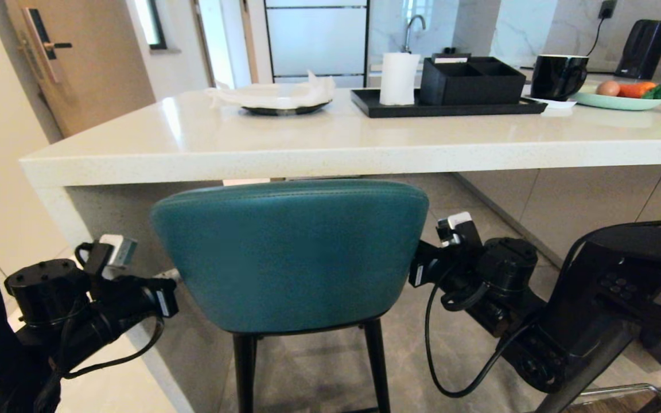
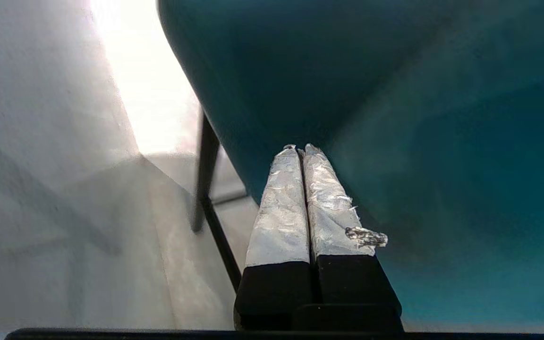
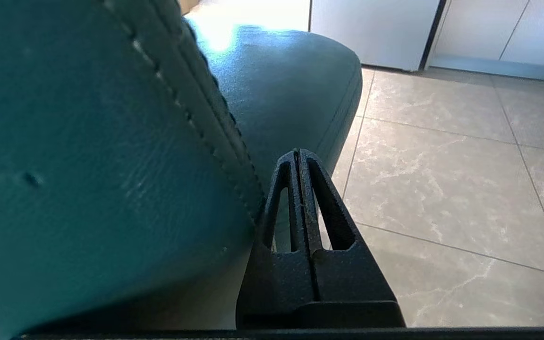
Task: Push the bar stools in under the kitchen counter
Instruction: Pull the blue chair out from under the dining table
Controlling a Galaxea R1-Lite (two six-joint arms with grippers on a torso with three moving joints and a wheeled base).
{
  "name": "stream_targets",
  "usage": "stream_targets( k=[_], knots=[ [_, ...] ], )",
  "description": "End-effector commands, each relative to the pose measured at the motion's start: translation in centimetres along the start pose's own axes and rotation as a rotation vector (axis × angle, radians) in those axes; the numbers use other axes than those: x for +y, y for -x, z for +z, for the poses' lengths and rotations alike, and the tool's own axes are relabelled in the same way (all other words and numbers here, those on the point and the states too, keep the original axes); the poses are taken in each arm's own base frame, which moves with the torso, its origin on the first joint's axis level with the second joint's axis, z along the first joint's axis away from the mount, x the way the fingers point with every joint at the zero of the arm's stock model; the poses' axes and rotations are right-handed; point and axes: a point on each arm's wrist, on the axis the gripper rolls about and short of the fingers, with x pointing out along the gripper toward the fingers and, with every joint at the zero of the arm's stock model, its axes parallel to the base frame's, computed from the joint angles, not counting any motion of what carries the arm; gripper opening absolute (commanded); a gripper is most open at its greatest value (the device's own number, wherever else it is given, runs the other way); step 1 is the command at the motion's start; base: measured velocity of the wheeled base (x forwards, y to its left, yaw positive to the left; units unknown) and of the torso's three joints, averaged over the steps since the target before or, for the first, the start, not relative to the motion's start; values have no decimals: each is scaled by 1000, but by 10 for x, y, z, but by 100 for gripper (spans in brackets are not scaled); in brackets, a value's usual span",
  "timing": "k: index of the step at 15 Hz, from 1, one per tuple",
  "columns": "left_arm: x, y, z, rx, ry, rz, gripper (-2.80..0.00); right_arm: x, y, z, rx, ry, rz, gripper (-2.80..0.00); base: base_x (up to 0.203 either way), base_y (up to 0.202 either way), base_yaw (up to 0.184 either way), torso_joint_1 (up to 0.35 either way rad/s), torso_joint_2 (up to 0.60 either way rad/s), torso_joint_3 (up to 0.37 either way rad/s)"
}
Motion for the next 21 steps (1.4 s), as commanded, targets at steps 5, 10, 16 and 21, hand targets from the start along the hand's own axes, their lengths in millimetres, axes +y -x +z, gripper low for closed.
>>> stream_targets(
  k=[5, 10, 16, 21],
  knots=[
    [15, -9, 8, -57, -12, 88, -280, 2, -1, 0, -6, 1, 1, -280, 0, 0, 0, 0, 0, 0],
    [-14, -11, 10, -57, -29, -6, -280, 6, -3, 1, -17, 0, 2, -280, 0, 0, 0, 0, 0, 0],
    [-37, -5, 5, -36, -30, 28, -280, 9, -3, 1, -15, -2, 3, -280, 0, 0, 0, 0, 0, 0],
    [-40, 6, 5, -26, -29, 32, -280, 17, 0, 7, -25, -3, -3, -280, 0, 0, 0, 0, 0, 0]
  ],
)
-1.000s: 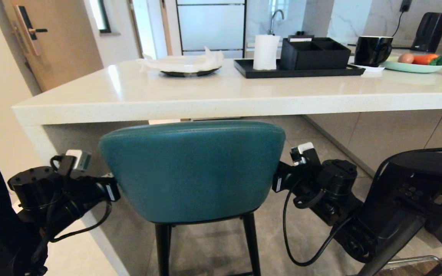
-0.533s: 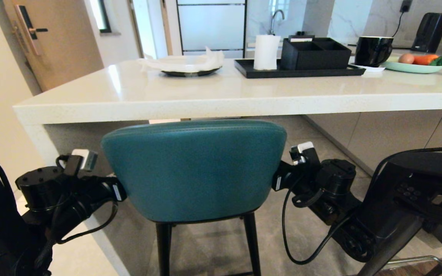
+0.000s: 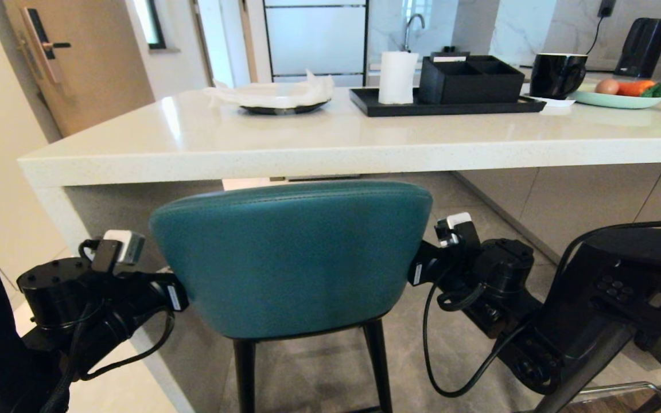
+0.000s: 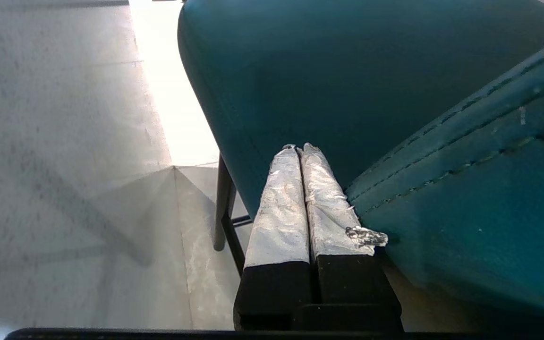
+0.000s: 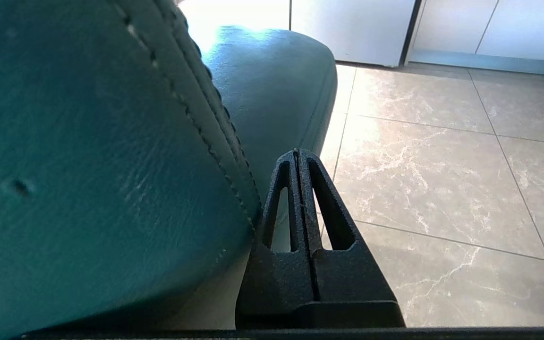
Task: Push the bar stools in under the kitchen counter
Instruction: Pull the blue chair out from under the dining table
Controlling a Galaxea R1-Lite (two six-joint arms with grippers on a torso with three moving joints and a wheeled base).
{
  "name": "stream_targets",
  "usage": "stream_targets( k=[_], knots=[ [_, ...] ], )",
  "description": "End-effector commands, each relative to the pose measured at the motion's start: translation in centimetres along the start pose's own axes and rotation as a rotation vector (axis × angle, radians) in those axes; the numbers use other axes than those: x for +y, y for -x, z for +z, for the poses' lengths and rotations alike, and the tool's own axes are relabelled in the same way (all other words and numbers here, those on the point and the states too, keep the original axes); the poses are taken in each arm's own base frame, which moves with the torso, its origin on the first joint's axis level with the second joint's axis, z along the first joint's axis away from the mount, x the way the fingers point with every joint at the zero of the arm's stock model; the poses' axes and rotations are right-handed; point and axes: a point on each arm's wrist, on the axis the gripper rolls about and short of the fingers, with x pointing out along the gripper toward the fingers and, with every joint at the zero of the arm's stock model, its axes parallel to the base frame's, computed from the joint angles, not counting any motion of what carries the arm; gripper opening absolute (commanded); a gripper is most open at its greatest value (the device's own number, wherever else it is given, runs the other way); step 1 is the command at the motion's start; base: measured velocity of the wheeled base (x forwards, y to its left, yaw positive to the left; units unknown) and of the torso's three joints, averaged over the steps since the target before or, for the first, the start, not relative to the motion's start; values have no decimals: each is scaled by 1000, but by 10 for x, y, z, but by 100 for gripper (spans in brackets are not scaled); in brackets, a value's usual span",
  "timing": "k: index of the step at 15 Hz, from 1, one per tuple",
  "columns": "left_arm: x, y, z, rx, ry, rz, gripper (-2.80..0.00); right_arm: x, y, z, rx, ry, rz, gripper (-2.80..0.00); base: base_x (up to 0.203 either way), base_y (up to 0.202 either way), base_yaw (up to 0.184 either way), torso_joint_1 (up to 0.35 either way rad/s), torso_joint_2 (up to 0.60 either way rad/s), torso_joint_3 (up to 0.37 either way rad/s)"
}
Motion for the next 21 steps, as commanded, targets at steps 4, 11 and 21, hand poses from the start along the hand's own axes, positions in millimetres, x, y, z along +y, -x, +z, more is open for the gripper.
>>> stream_targets(
  k=[4, 11, 21],
  knots=[
    [-3, 6, 3, -11, -2, -11, -280, 3, 4, 9, -25, 0, 3, -280, 0, 0, 0, 0, 0, 0],
    [-7, 6, 2, -8, -4, -26, -280, 5, 4, 8, -24, 0, 6, -280, 0, 0, 0, 0, 0, 0],
    [-13, 6, 7, -26, -10, -51, -280, 5, 4, 9, -26, -1, 7, -280, -183, 0, -1, 2, 6, 3]
  ],
)
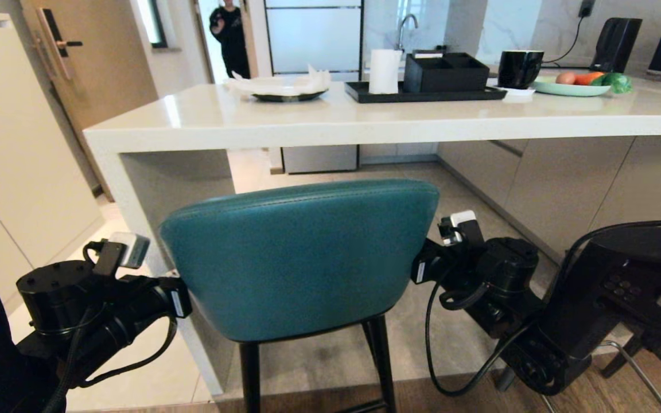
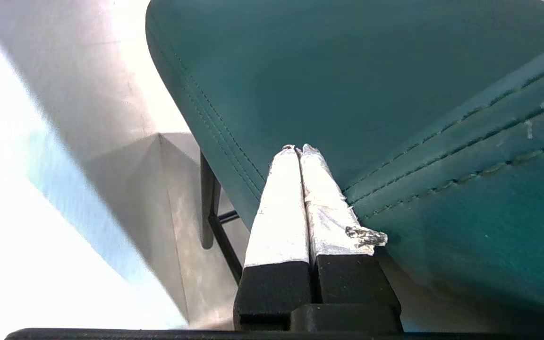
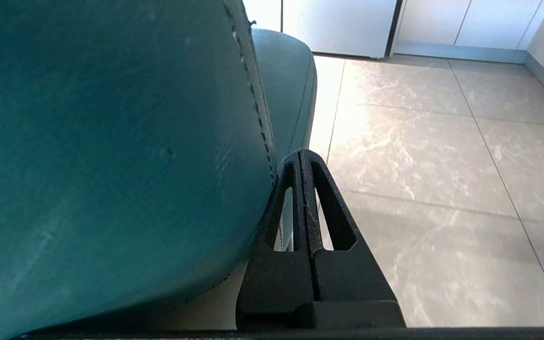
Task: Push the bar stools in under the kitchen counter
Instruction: Pull the blue chair out from under the dining table
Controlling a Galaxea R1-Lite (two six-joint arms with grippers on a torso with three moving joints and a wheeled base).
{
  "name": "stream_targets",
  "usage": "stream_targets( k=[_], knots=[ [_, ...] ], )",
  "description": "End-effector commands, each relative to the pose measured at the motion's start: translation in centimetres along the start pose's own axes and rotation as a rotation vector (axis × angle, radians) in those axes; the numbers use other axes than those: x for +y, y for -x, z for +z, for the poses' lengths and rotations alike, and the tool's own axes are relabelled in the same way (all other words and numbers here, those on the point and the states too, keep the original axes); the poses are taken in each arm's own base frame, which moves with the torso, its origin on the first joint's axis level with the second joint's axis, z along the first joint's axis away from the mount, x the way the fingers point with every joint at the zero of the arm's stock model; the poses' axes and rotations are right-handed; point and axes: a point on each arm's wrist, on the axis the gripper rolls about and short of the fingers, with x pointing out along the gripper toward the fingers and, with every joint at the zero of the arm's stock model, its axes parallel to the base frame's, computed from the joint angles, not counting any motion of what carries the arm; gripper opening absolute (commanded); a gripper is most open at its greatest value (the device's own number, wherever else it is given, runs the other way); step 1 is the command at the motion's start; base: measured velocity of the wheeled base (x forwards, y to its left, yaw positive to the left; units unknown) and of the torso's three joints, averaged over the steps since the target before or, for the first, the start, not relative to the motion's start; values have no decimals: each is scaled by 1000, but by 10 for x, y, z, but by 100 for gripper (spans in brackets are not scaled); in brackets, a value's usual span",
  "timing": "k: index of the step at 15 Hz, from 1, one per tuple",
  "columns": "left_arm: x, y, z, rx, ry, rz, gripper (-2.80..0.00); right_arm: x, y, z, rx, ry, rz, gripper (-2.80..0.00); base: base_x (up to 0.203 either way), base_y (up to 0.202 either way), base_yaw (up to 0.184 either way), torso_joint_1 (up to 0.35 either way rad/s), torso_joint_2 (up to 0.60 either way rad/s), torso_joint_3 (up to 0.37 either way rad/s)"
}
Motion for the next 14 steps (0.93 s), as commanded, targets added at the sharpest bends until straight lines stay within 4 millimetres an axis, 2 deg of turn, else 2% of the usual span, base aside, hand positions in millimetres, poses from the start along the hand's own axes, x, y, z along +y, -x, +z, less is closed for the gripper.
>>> stream_targets(
  k=[1, 4, 14],
  knots=[
    [-1, 1, 4, -23, -4, -6, -280, 1, 0, 2, -13, 0, 5, -280, -193, 0, -3, 6, 3, 2],
    [-3, 1, 4, -25, -6, -13, -280, 0, 0, 3, -14, 0, -3, -280, -169, 0, -3, 1, 0, 0],
    [-6, 3, 5, -29, -9, -24, -280, 4, 3, 10, -33, -4, 1, -280, 0, 0, 0, 0, 0, 0]
  ],
)
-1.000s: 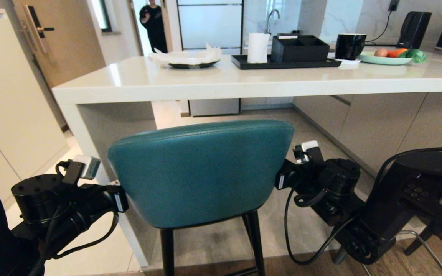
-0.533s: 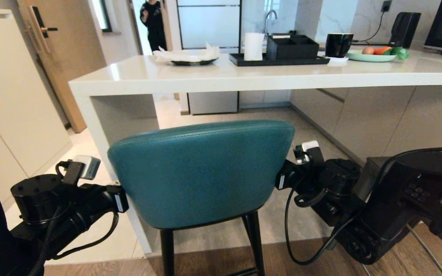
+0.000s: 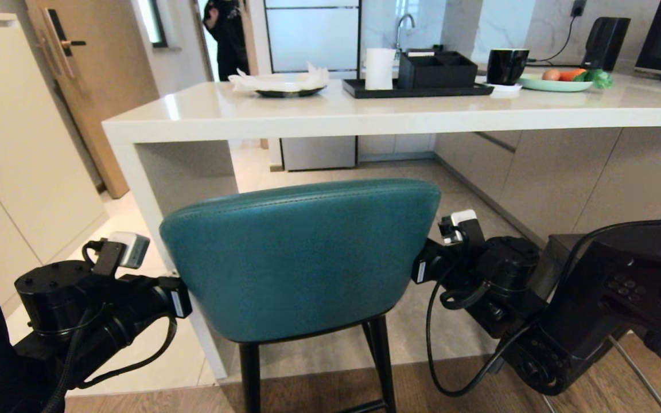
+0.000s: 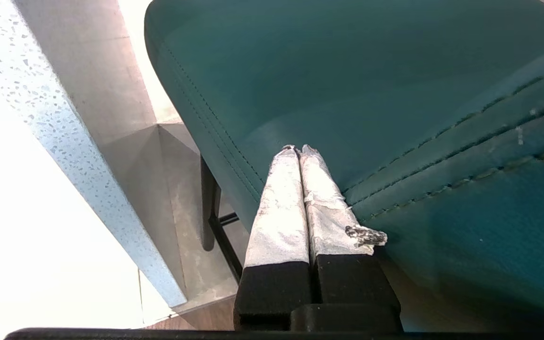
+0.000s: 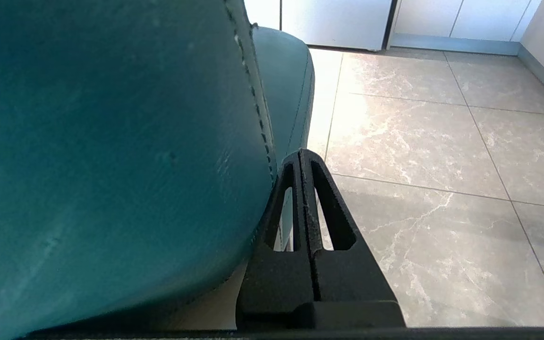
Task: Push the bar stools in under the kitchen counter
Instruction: Pull the blue chair out from under the dining table
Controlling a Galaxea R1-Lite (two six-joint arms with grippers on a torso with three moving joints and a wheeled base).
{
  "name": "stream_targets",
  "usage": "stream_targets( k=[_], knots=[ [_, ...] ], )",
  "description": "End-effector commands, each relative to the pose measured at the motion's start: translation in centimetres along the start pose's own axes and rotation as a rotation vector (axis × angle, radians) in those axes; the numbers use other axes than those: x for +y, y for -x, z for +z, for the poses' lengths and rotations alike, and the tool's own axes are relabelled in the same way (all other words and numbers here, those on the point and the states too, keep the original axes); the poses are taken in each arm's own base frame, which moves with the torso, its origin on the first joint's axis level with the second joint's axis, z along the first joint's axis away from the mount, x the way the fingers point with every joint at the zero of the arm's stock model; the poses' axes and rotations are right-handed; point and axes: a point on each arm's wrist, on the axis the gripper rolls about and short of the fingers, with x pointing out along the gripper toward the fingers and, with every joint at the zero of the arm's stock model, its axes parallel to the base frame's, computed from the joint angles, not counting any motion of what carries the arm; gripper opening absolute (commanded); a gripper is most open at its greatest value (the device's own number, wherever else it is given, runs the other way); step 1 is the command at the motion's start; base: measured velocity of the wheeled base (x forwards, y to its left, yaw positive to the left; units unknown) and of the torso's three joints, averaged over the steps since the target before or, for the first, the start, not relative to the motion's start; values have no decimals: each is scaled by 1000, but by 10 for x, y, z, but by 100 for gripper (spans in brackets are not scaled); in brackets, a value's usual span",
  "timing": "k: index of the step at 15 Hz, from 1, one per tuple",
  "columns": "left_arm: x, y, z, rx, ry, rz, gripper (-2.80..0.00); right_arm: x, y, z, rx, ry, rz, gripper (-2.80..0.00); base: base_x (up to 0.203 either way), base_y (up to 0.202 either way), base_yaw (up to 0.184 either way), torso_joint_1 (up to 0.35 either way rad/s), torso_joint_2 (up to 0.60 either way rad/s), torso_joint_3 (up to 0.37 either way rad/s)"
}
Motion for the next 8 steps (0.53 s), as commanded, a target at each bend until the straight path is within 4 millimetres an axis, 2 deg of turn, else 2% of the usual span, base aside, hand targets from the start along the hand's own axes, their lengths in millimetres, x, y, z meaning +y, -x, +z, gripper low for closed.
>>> stream_targets(
  k=[1, 6, 8],
  knots=[
    [-1, 1, 2, -14, -2, -7, -280, 2, 1, 4, -20, -5, 6, -280, 0, 0, 0, 0, 0, 0],
    [-5, 2, 6, -31, -6, -20, -280, 3, 1, 4, -20, -3, 8, -280, 0, 0, 0, 0, 0, 0],
    [-11, 9, 5, -18, -5, -40, -280, 9, 2, 5, -22, -5, 23, -280, -32, 0, 4, 4, 2, 2]
  ],
)
